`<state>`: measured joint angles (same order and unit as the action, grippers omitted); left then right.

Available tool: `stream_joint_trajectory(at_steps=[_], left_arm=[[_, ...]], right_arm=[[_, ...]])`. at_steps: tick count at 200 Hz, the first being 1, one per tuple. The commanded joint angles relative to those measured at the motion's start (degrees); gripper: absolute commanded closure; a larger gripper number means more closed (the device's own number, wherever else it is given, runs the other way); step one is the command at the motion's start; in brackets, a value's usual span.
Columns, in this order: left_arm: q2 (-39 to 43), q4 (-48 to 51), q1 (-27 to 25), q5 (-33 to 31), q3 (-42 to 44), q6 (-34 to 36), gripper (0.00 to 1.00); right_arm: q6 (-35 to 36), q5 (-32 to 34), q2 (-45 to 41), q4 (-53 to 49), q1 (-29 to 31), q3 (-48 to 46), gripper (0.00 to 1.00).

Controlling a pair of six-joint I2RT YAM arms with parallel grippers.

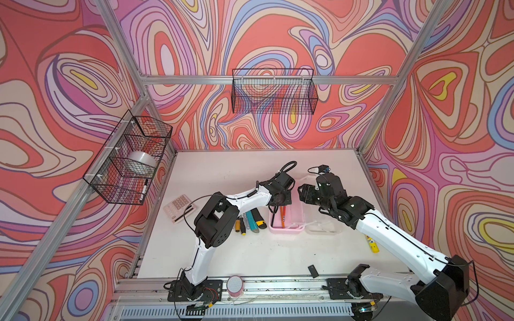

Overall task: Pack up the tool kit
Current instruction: 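Release the red hex key into the box and lift left gripper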

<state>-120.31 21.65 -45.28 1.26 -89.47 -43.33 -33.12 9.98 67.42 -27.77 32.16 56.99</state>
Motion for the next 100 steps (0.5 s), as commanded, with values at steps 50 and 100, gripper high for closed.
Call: stream_joint_trajectory(at_steps=[50,100], left_arm=[[0.3,1.3,1.1,0.1,-1.8,-0.2,0.74],[5.8,3.1,2.5,-0.8,-1.7,3.1,0.66]], right_arm=[[-0.1,-1.8,1.1,1.1,-0.2,0.4,0.29],[1.4,-4.2,1.9,-0.1,-0.3,3.1,0.30]])
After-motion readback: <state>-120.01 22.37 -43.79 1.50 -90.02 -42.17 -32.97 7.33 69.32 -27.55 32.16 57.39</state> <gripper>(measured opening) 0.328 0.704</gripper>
